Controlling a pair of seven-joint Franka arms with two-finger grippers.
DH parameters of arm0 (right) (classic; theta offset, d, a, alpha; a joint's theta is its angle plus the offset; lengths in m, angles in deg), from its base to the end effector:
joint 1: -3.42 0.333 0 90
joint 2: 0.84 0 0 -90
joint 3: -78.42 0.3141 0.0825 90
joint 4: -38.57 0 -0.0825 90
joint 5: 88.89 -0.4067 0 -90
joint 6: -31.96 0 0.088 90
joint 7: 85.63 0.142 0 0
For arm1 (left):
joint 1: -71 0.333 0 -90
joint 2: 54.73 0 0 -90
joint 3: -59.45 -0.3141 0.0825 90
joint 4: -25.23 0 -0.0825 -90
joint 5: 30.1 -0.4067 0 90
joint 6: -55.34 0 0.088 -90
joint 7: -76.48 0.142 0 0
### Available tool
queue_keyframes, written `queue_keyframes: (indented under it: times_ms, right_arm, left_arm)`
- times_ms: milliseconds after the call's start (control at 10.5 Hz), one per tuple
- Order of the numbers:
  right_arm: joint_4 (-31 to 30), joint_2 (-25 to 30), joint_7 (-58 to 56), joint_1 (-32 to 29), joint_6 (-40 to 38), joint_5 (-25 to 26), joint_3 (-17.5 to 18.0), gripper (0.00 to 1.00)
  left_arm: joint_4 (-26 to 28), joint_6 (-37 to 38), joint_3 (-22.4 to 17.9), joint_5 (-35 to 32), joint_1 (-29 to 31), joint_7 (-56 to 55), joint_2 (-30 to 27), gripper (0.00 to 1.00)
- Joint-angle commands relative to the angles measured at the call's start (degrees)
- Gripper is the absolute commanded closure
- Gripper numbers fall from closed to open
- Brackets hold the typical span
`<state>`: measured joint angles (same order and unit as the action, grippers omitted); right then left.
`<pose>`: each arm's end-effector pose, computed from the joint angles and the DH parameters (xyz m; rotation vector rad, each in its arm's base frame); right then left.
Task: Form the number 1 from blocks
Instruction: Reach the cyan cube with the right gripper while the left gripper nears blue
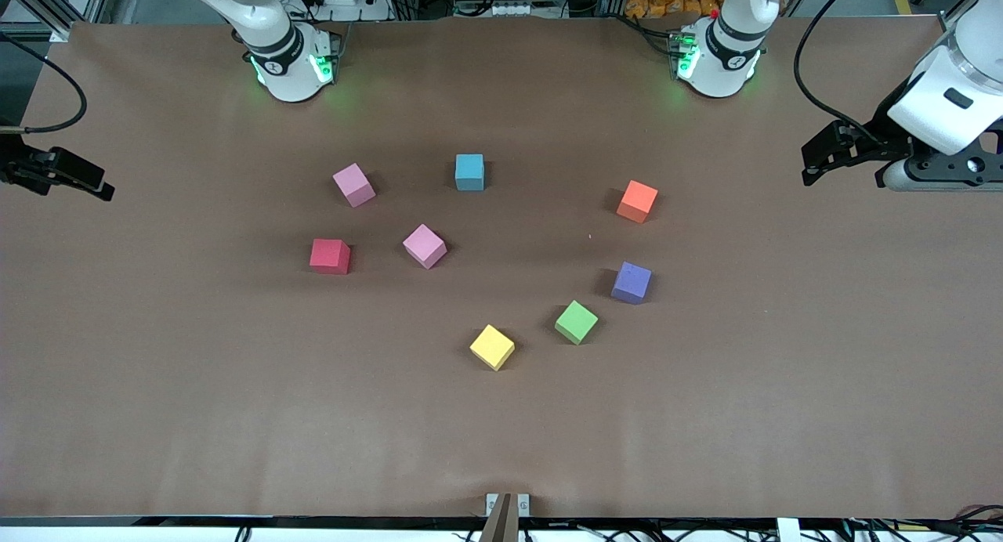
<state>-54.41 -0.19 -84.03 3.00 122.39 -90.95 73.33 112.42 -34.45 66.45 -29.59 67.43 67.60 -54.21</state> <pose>0.5697 -0.0501 0.5691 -3.0971 0.1937 0.0495 0.5715 -0.1076 0.6064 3.1248 -0.0464 0.0534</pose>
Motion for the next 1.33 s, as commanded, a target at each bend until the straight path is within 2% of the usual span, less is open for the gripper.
queue_keyframes:
  times_ms: [0, 286, 381, 571, 667, 857, 1048, 1238]
  right_arm:
    - [0.0, -0.7, -0.5, 0.4, -1.7, 0.0, 0.3, 0.0]
    - [-5.5, -0.7, -0.2, 7.8, -0.7, -0.7, 0.3, 0.0]
    - [-8.6, -0.1, 0.3, 11.6, 1.2, -0.6, 0.3, 0.0]
    - [-16.0, 0.8, 0.7, 17.7, 7.7, -2.0, 0.3, 0.0]
    - [-20.2, 1.5, 1.2, 20.4, 12.2, -4.8, 0.2, 0.0]
    - [-30.5, 3.4, 8.4, 27.9, 24.2, -8.5, 0.2, 0.0]
    - [-34.6, 2.2, 19.0, 36.3, 30.4, -9.8, 0.3, 0.0]
    - [-34.9, -1.9, 19.2, 42.1, 30.8, -13.7, 0.3, 0.0]
  left_arm:
    - [0.0, -0.5, 0.0, 0.9, 0.5, 1.6, 0.0, 0.0]
    - [0.5, -0.6, -0.2, 1.5, 1.4, 1.4, 0.4, 0.0]
    - [0.4, -0.7, -0.2, 1.7, 2.5, 1.4, 2.5, 0.0]
    - [0.4, -2.0, -0.3, 1.1, 2.8, 1.6, 8.0, 0.0]
    - [0.6, -2.8, -0.4, 0.9, 3.0, 1.6, 9.9, 0.0]
    - [0.7, -4.0, -0.3, 0.9, 2.4, 1.5, 13.7, 0.0]
    - [0.9, -5.4, 0.0, 0.9, 1.8, 1.2, 17.1, 0.0]
    - [1.7, -8.1, 0.0, 1.5, 0.9, 0.3, 18.9, 0.0]
